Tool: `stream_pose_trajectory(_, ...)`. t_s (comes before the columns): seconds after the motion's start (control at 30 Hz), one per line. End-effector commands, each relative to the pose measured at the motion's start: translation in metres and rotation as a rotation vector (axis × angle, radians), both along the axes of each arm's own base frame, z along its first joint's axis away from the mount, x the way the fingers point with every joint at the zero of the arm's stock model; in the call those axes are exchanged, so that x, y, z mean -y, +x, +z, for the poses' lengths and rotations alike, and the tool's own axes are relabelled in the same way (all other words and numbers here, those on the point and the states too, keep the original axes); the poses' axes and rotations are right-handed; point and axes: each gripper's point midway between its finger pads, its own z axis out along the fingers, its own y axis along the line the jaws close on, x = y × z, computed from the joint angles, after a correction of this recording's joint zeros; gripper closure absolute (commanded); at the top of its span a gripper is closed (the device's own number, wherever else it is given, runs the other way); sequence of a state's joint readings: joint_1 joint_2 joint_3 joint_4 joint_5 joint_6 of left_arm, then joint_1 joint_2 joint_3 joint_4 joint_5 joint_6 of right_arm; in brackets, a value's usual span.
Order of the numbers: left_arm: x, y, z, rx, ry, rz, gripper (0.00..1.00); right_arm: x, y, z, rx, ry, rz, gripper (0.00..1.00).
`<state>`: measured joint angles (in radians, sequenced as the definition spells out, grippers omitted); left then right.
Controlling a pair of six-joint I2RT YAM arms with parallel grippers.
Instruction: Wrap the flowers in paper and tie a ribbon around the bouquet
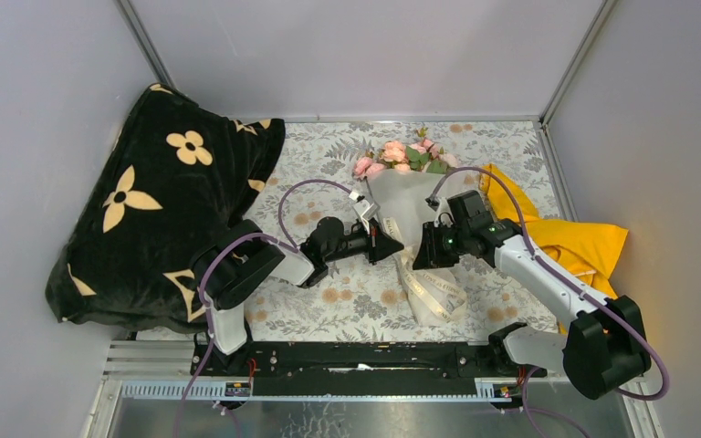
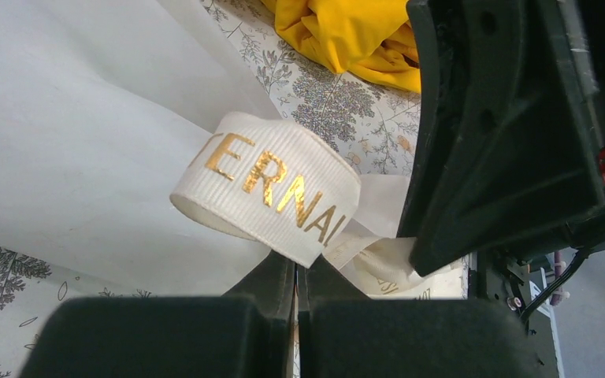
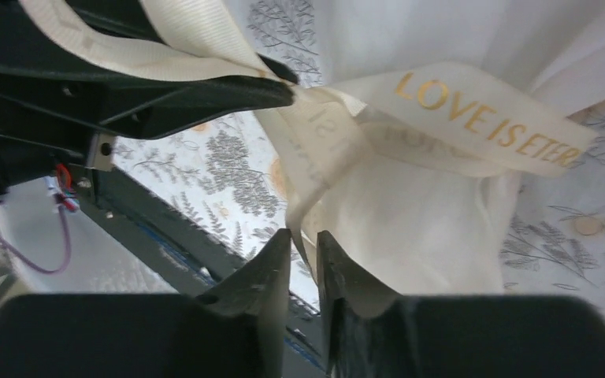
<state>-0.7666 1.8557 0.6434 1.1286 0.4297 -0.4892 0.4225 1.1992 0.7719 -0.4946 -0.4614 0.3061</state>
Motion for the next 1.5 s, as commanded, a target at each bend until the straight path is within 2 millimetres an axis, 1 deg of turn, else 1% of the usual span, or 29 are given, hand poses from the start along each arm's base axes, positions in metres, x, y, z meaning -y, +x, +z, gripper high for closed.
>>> stream_pose_trajectory(0.0, -0.002, 0.003, 0.020, 0.093, -0.033, 0.002, 1.00, 0.012, 0.019, 0.001, 0.073, -0.091, -0.055, 0.80)
stream_pose_trajectory(0.03, -0.002, 0.003, 0.021, 0.099, -0.030, 0.005, 1.00, 0.017, 0.021, 0.003, 0.082, -0.118, -0.074, 0.80)
stream_pose_trajectory(0.07, -0.002, 0.004, 0.020, 0.104, -0.028, 0.008, 1.00, 0.022, 0.023, 0.003, 0.091, -0.143, -0.092, 0.76)
stream_pose_trajectory(0.1, -0.002, 0.004, 0.020, 0.108, -0.025, 0.008, 1.00, 0.025, 0.024, 0.004, 0.094, -0.156, -0.104, 0.69)
stream_pose_trajectory(0.17, -0.002, 0.004, 0.020, 0.116, -0.024, 0.001, 1.00, 0.027, 0.023, 0.008, 0.096, -0.169, -0.107, 0.62)
stream_pose_trajectory(0.2, -0.002, 0.003, 0.020, 0.113, -0.025, -0.002, 1.00, 0.028, 0.023, 0.013, 0.104, -0.173, -0.108, 0.62)
stream_pose_trajectory(0.27, 0.000, 0.003, 0.020, 0.114, -0.027, -0.005, 1.00, 0.026, 0.027, 0.032, 0.173, -0.171, -0.099, 0.62)
stream_pose_trajectory(0.33, 0.000, 0.003, 0.021, 0.116, -0.027, -0.006, 1.00, 0.017, 0.026, 0.049, 0.267, -0.139, -0.070, 0.63)
stream_pose_trajectory(0.37, 0.000, 0.003, 0.021, 0.116, -0.027, -0.007, 1.00, 0.009, 0.024, 0.056, 0.310, -0.106, -0.043, 0.64)
stream_pose_trajectory(0.43, 0.000, 0.003, 0.021, 0.114, -0.026, -0.005, 1.00, -0.010, 0.013, 0.062, 0.355, -0.036, 0.020, 0.64)
stream_pose_trajectory(0.5, 0.000, 0.004, 0.020, 0.108, -0.023, -0.004, 1.00, -0.029, -0.001, 0.054, 0.346, 0.005, 0.080, 0.65)
stream_pose_trajectory(0.53, 0.000, 0.003, 0.020, 0.109, -0.022, -0.006, 1.00, -0.034, -0.007, 0.046, 0.332, -0.004, 0.098, 0.64)
stream_pose_trajectory(0.6, 0.000, 0.003, 0.019, 0.106, -0.019, -0.005, 1.00, -0.035, -0.011, 0.028, 0.291, -0.050, 0.096, 0.62)
stream_pose_trajectory(0.67, 0.000, 0.003, 0.018, 0.103, -0.018, -0.007, 1.00, -0.037, -0.010, 0.017, 0.290, -0.079, 0.094, 0.59)
stream_pose_trajectory(0.8, 0.001, 0.002, 0.018, 0.100, -0.018, -0.010, 1.00, -0.043, 0.002, 0.014, 0.357, -0.076, 0.088, 0.57)
stream_pose_trajectory(0.87, 0.001, 0.002, 0.018, 0.103, -0.019, -0.010, 1.00, -0.043, 0.006, 0.009, 0.373, -0.086, 0.082, 0.57)
stream_pose_trajectory(1.03, 0.001, 0.002, 0.018, 0.101, -0.018, -0.011, 1.00, -0.034, 0.008, -0.012, 0.363, -0.135, 0.054, 0.56)
stream_pose_trajectory(1.17, 0.001, 0.002, 0.017, 0.099, -0.019, -0.012, 1.00, -0.030, 0.010, -0.018, 0.376, -0.159, 0.045, 0.57)
stream_pose_trajectory(1.23, 0.001, 0.002, 0.018, 0.099, -0.019, -0.014, 1.00, -0.030, 0.010, -0.022, 0.368, -0.165, 0.050, 0.60)
stream_pose_trajectory(1.33, 0.001, 0.002, 0.018, 0.105, -0.019, -0.014, 1.00, -0.032, 0.007, -0.029, 0.339, -0.170, 0.068, 0.68)
stream_pose_trajectory(1.4, 0.000, 0.002, 0.018, 0.109, -0.016, -0.010, 1.00, -0.033, 0.006, -0.032, 0.329, -0.171, 0.076, 0.72)
stream_pose_trajectory(1.47, 0.000, 0.002, 0.017, 0.109, -0.015, -0.010, 1.00, -0.034, 0.004, -0.032, 0.323, -0.164, 0.093, 0.79)
